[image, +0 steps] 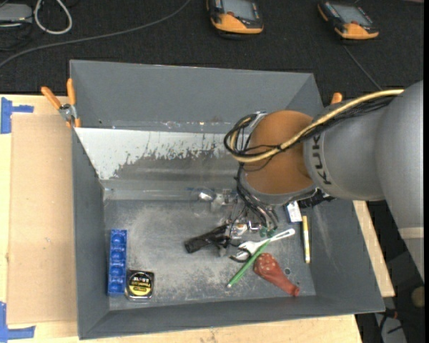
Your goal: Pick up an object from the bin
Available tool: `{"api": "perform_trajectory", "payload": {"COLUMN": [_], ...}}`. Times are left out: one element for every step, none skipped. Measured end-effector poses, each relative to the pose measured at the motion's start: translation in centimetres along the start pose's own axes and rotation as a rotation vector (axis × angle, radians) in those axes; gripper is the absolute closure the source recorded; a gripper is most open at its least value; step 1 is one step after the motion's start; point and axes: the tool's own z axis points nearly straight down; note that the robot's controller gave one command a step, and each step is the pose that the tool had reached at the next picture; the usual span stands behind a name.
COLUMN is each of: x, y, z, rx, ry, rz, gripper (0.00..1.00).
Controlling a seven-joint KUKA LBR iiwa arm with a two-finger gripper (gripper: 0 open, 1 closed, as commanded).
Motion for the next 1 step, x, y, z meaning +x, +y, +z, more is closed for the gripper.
{"api": "perform_trajectory", "payload": {"x": [-0.02], "y": [-0.03], "z": [0.23], "rx": [-0.002], "ry": [-0.001], "rz": [0.004], "gripper": [0.00]}}
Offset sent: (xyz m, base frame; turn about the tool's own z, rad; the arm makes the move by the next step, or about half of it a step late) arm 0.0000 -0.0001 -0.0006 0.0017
